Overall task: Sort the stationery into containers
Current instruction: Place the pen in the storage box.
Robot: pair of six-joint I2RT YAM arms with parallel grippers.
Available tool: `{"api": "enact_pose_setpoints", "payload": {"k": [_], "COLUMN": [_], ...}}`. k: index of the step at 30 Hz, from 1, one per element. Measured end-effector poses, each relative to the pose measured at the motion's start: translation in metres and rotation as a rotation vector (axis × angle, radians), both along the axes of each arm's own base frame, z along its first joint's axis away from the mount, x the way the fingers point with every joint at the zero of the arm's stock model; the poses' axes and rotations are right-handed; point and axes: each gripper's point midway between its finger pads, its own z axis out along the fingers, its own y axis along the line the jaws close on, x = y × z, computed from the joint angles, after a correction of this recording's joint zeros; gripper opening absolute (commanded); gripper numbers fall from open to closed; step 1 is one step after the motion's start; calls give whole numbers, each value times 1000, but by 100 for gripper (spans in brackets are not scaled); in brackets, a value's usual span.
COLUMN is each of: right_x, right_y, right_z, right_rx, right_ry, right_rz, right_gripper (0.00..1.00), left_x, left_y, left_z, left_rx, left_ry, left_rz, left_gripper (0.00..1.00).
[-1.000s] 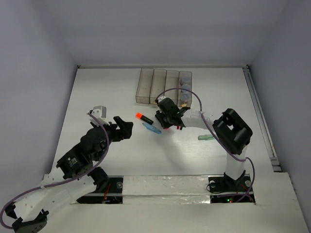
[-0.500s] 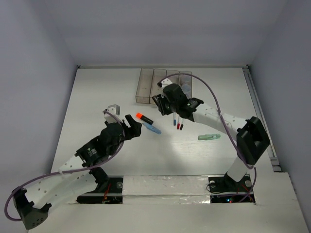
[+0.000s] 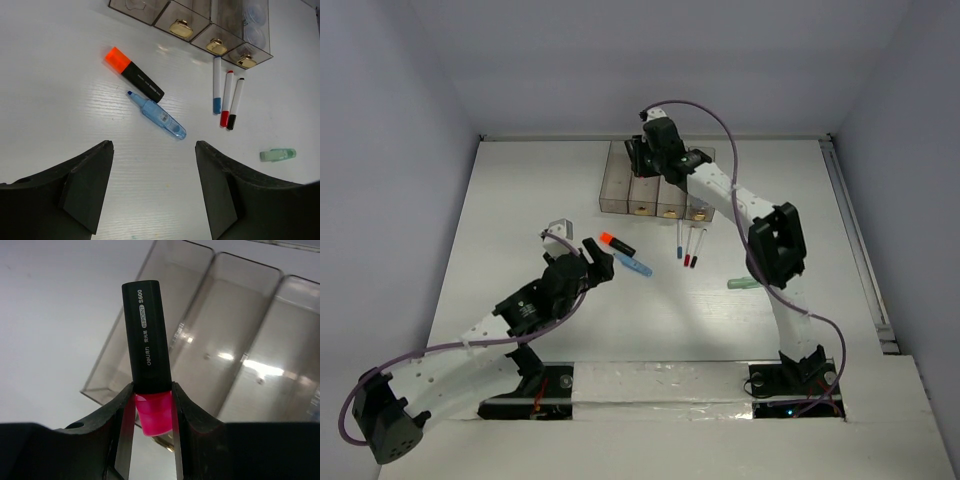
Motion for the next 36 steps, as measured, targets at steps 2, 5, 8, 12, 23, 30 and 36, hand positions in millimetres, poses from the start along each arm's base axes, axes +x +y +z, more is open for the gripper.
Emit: {"api": "enact_pose_setpoints", "payload": {"k": [2, 5, 8, 12, 23, 30, 36], "right_x": [11, 22, 31, 38, 48, 35, -39], "right_y": [13, 28, 35, 40, 51, 42, -12], "right_z": [-5, -16, -30, -43, -42, -36, 52], "right_rx": [36, 73, 98, 110, 158, 149, 171], "right_ry": [5, 19, 33, 45, 36, 47, -47], "right_rz": [-6, -16, -38, -54, -66, -58, -31], "right_gripper": [18, 19, 20, 21, 70, 57, 29], "left_x": [0, 1, 1, 2, 7, 23, 47], "left_y": [0, -1, -3, -3, -5, 2, -4], "left_z": [0, -2, -1, -2, -34, -57, -68], "left_rx": [-7, -10, -17, -23, 48, 112, 127], "left_ry": [-2, 1, 1, 1, 70, 128, 174], "left_rz": [4, 4, 3, 4, 20, 70, 88], "left_gripper": [63, 63, 64, 64, 70, 72, 72]}}
